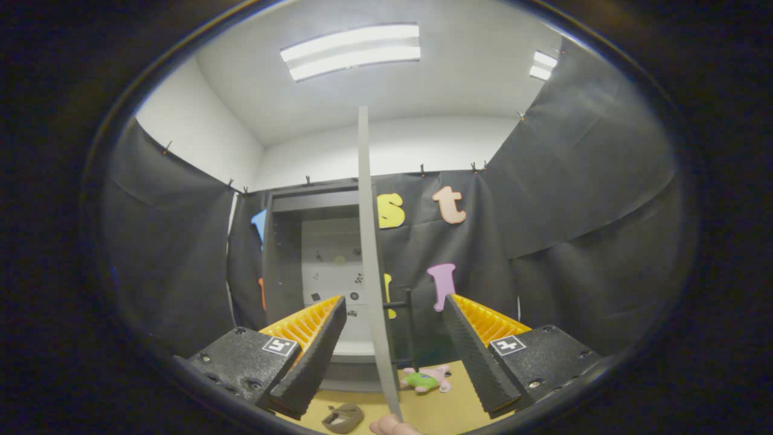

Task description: Open the shoe cabinet door, grab the shoes and put them into the shoe cabinet, then close the shoe cabinet door.

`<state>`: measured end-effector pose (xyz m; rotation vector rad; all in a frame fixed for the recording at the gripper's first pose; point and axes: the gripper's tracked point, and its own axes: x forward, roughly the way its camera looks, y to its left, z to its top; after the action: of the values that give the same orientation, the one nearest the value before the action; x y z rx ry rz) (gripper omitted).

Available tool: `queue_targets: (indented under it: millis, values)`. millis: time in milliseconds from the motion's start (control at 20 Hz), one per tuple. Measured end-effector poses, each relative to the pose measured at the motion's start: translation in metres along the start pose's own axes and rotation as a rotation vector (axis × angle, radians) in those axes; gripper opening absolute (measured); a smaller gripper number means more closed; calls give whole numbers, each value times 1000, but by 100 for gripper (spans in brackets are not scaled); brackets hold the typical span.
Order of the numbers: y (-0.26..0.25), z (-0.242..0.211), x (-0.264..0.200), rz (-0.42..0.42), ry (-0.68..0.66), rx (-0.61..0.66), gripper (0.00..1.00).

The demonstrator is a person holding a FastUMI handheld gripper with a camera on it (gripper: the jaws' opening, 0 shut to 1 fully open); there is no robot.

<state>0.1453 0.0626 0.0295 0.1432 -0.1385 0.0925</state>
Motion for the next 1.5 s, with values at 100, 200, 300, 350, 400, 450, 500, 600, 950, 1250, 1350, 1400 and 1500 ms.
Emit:
queue_targets:
  millis: [100, 200, 300, 350, 400, 450, 500, 600, 950, 1250, 1350, 1400, 1500]
  values:
    - [10, -3, -7, 12, -4, 0, 100]
    - [20, -12, -7, 6, 8, -7, 100]
    - [39, -27, -5, 26, 33, -10, 100]
    - [47, -36, -2, 33, 45, -9, 100]
    - [54, -49, 1, 38, 67, -12, 100]
    - [61, -62, 5, 41, 89, -12, 100]
    - [66, -75, 7, 38, 112, -13, 100]
    - [79, -100, 13, 30, 139, -17, 100]
    - [109, -208, 26, -15, 221, -32, 100]
    - [120, -331, 34, -20, 388, -36, 100]
    - [122, -373, 35, -4, 438, -31, 100]
    - [121, -398, 36, -4, 471, -38, 100]
    - [123, -447, 31, 12, 568, -73, 100]
